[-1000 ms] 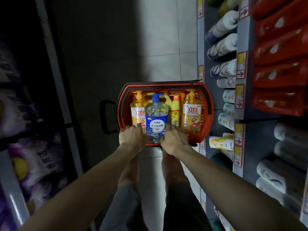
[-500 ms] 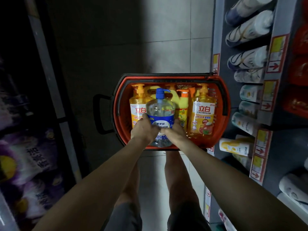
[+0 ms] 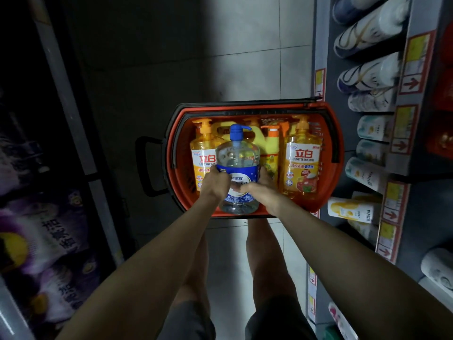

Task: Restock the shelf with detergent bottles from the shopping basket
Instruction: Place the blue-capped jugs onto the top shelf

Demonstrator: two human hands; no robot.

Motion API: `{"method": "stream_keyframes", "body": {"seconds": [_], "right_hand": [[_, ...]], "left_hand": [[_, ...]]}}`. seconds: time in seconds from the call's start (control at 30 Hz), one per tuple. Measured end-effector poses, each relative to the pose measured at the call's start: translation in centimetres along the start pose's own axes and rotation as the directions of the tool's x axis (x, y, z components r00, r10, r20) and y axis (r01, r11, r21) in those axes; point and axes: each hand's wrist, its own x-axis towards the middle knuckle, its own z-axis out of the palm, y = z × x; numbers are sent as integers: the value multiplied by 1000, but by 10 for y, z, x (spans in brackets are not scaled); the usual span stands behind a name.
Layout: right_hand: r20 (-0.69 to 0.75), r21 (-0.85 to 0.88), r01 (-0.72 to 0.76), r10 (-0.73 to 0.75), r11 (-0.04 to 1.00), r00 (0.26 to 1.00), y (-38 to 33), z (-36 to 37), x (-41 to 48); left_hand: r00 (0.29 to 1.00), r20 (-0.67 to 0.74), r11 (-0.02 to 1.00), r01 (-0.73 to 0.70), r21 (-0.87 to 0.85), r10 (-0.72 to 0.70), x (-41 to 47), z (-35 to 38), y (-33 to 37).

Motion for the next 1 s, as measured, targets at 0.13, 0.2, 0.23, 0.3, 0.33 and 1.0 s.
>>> {"method": "stream_keyframes", "body": {"seconds": [0.13,0.2,0.23,0.3,0.33,1.0], "right_hand": [[-8,6,8,-8,1000,1000,1,-2,-11],[-12,6,27,-27,1000,1000,1,-2,-23],[-15,8,35,-35,999,999,-1,-2,-31],[-18,36,60,-59,998,998,-6,-3,-52],[-14,52,73,-72,996,997,-10,-4,-64],[-281,232,684,-626,691,728,-162,-11,-405]], "left_hand": [[999,-31,1000,-3,6,3,3,4,-10],[999,-37,999,-25,21,25,-14,-1,-5],[998,-39,999,-40,22,41,-27,-4,0],[997,-38,997,-70,23,71,-56,-14,9],[996,-41,997,-79,20,80,-71,-19,14],[743,-190,761,-648,35,641,-399,-161,110]]}}
